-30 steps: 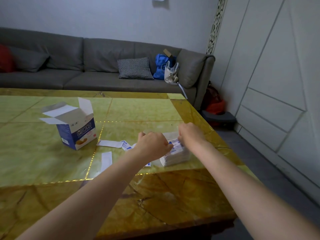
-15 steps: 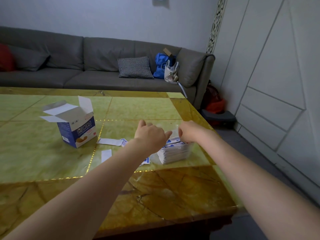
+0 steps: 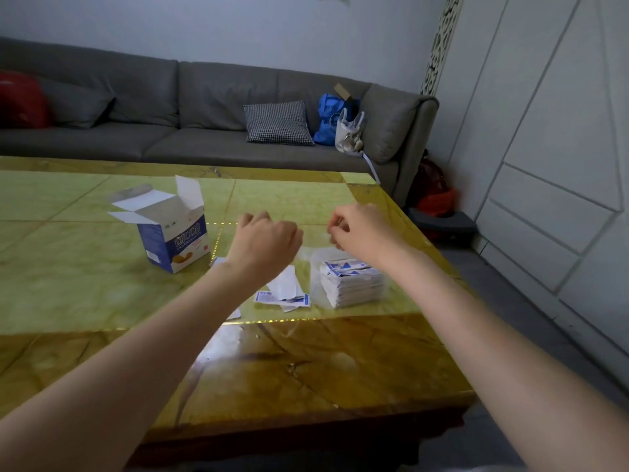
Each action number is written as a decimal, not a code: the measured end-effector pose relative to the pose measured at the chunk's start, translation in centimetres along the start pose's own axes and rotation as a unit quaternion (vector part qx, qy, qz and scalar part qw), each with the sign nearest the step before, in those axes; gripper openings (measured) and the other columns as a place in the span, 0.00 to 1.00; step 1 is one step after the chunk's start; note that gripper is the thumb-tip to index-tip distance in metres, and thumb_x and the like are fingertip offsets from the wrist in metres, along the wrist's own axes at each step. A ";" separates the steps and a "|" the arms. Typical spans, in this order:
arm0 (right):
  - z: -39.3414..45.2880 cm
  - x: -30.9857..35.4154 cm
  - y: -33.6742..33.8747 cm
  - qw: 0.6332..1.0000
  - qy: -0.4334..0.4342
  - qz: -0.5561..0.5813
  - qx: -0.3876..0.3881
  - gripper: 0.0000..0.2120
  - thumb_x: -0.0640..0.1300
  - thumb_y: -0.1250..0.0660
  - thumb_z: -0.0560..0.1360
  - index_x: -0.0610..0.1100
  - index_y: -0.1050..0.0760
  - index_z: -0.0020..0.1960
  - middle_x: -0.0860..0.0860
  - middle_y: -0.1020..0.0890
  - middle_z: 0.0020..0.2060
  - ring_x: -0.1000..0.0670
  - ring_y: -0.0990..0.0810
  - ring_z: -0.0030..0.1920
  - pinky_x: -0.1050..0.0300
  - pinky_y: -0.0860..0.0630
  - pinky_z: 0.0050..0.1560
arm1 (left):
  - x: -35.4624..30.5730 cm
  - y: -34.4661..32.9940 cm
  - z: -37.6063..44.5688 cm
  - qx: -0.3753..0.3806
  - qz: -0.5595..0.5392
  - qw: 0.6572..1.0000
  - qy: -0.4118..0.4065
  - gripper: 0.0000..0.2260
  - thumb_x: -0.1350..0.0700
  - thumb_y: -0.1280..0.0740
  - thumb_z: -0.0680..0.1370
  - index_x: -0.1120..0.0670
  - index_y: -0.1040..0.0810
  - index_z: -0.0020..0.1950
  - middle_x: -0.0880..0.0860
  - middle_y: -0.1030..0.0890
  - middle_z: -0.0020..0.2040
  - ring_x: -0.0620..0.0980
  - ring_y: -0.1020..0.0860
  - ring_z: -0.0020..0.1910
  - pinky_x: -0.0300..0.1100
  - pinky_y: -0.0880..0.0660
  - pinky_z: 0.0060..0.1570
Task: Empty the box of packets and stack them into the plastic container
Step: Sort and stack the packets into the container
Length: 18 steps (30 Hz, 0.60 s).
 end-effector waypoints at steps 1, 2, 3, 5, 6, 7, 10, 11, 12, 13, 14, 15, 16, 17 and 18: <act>-0.6 1.1 -0.6 0.999 0.016 0.037 0.017 0.08 0.36 0.40 0.77 0.39 0.22 0.48 0.44 0.17 0.45 0.47 0.19 0.45 0.56 0.22 0.48 | 1.5 -0.5 -0.8 0.037 0.006 0.999 0.030 0.15 0.51 0.47 0.80 0.55 0.22 0.50 0.54 0.18 0.48 0.56 0.27 0.56 0.48 0.36 0.58; -1.2 2.2 -1.8 0.997 0.033 0.054 0.047 0.09 0.36 0.41 0.77 0.39 0.22 0.50 0.44 0.17 0.47 0.48 0.19 0.47 0.56 0.23 0.50 | 3.1 -1.2 -1.8 0.088 0.009 0.994 0.066 0.14 0.50 0.45 0.80 0.53 0.23 0.54 0.54 0.19 0.53 0.57 0.28 0.59 0.49 0.35 0.59; -1.7 3.0 -3.3 0.995 0.042 0.048 0.081 0.10 0.37 0.41 0.77 0.39 0.23 0.53 0.44 0.18 0.51 0.47 0.20 0.50 0.55 0.24 0.54 | 4.5 -2.2 -2.7 0.145 0.011 0.985 0.098 0.14 0.48 0.43 0.79 0.51 0.25 0.58 0.54 0.21 0.58 0.57 0.29 0.62 0.50 0.33 0.60; -2.5 3.9 -7.1 0.989 0.040 -0.002 0.142 0.14 0.40 0.43 0.79 0.42 0.28 0.63 0.42 0.24 0.60 0.44 0.25 0.60 0.52 0.29 0.58 | 6.5 -3.7 -4.4 0.226 0.015 0.965 0.134 0.19 0.43 0.41 0.77 0.49 0.30 0.65 0.54 0.26 0.65 0.58 0.30 0.64 0.52 0.31 0.62; -2.8 4.0 -8.9 0.985 0.033 -0.033 0.165 0.16 0.41 0.44 0.79 0.44 0.32 0.66 0.41 0.29 0.64 0.41 0.30 0.65 0.50 0.32 0.60 | 6.9 -4.2 -5.0 0.237 0.017 0.961 0.139 0.21 0.42 0.40 0.76 0.50 0.31 0.66 0.54 0.27 0.66 0.57 0.29 0.64 0.51 0.31 0.62; -3.2 4.3 -10.7 0.981 0.023 -0.059 0.184 0.17 0.42 0.46 0.80 0.45 0.36 0.68 0.40 0.36 0.68 0.39 0.36 0.69 0.48 0.35 0.63 | 7.4 -4.4 -5.5 0.238 0.019 0.961 0.142 0.22 0.42 0.40 0.76 0.51 0.31 0.66 0.54 0.27 0.65 0.56 0.28 0.63 0.48 0.30 0.60; -3.3 4.3 -14.0 0.979 -0.049 -0.087 0.178 0.17 0.46 0.51 0.81 0.44 0.40 0.69 0.35 0.48 0.72 0.36 0.47 0.71 0.43 0.42 0.68 | 7.3 -4.2 -6.1 0.213 0.026 0.969 0.122 0.19 0.45 0.38 0.76 0.54 0.28 0.63 0.55 0.23 0.61 0.55 0.27 0.60 0.43 0.32 0.57; -3.2 4.3 -14.5 0.979 -0.066 -0.105 0.163 0.18 0.46 0.51 0.81 0.43 0.39 0.69 0.35 0.45 0.71 0.35 0.44 0.70 0.44 0.42 0.67 | 7.1 -4.1 -6.1 0.201 0.017 0.973 0.114 0.18 0.47 0.38 0.77 0.55 0.28 0.62 0.55 0.23 0.60 0.55 0.26 0.59 0.42 0.32 0.56; -3.0 4.3 -14.7 0.979 -0.070 -0.130 0.142 0.17 0.46 0.50 0.81 0.42 0.39 0.68 0.36 0.41 0.69 0.36 0.41 0.67 0.44 0.40 0.65 | 7.0 -4.1 -6.2 0.188 0.001 0.976 0.108 0.16 0.49 0.38 0.77 0.55 0.27 0.62 0.55 0.22 0.59 0.54 0.26 0.59 0.42 0.33 0.56; -2.9 4.3 -14.8 0.979 -0.059 -0.153 0.119 0.17 0.45 0.48 0.81 0.42 0.38 0.68 0.37 0.36 0.66 0.37 0.38 0.65 0.45 0.39 0.63 | 7.0 -4.0 -6.2 0.177 -0.020 0.978 0.104 0.16 0.51 0.38 0.77 0.55 0.27 0.62 0.54 0.22 0.59 0.53 0.26 0.59 0.42 0.33 0.57; -2.8 4.5 -14.7 0.980 -0.032 -0.170 0.094 0.16 0.44 0.46 0.80 0.42 0.37 0.67 0.40 0.33 0.64 0.38 0.35 0.63 0.46 0.37 0.61 | 7.1 -4.1 -6.3 0.169 -0.040 0.979 0.102 0.16 0.52 0.38 0.77 0.54 0.27 0.63 0.54 0.22 0.60 0.53 0.26 0.59 0.42 0.32 0.57; -3.0 4.6 -14.6 0.982 0.003 -0.175 0.073 0.15 0.43 0.44 0.80 0.42 0.35 0.65 0.41 0.31 0.62 0.39 0.33 0.62 0.48 0.36 0.60 | 7.1 -4.0 -6.4 0.162 -0.058 0.980 0.100 0.16 0.53 0.38 0.77 0.53 0.28 0.64 0.53 0.22 0.60 0.53 0.26 0.60 0.42 0.32 0.56; -3.2 4.6 -14.5 0.984 0.039 -0.162 0.058 0.14 0.43 0.43 0.79 0.42 0.33 0.64 0.43 0.30 0.61 0.40 0.32 0.61 0.49 0.35 0.59 | 7.2 -4.1 -6.5 0.155 -0.069 0.981 0.095 0.16 0.54 0.37 0.77 0.53 0.28 0.64 0.52 0.22 0.60 0.53 0.26 0.60 0.42 0.31 0.55; -3.6 4.6 -14.2 0.986 0.069 -0.139 0.056 0.13 0.44 0.43 0.80 0.41 0.31 0.62 0.44 0.28 0.59 0.42 0.32 0.60 0.50 0.34 0.59 | 7.3 -4.1 -6.5 0.148 -0.079 0.982 0.088 0.16 0.55 0.37 0.77 0.52 0.28 0.64 0.51 0.22 0.60 0.52 0.25 0.59 0.42 0.30 0.55; -3.9 4.5 -13.9 0.988 0.088 -0.110 0.063 0.13 0.46 0.42 0.79 0.41 0.28 0.60 0.45 0.27 0.58 0.44 0.31 0.60 0.52 0.34 0.59 | 7.6 -4.3 -6.6 0.142 -0.088 0.982 0.082 0.15 0.55 0.36 0.76 0.52 0.27 0.64 0.51 0.22 0.60 0.52 0.25 0.59 0.42 0.30 0.54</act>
Point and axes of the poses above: each hand's wrist, its own z-axis towards the middle knuckle, its own y-axis out of the back of the hand, x = y × z, the point moved 3 cm from there along z, towards the middle knuckle
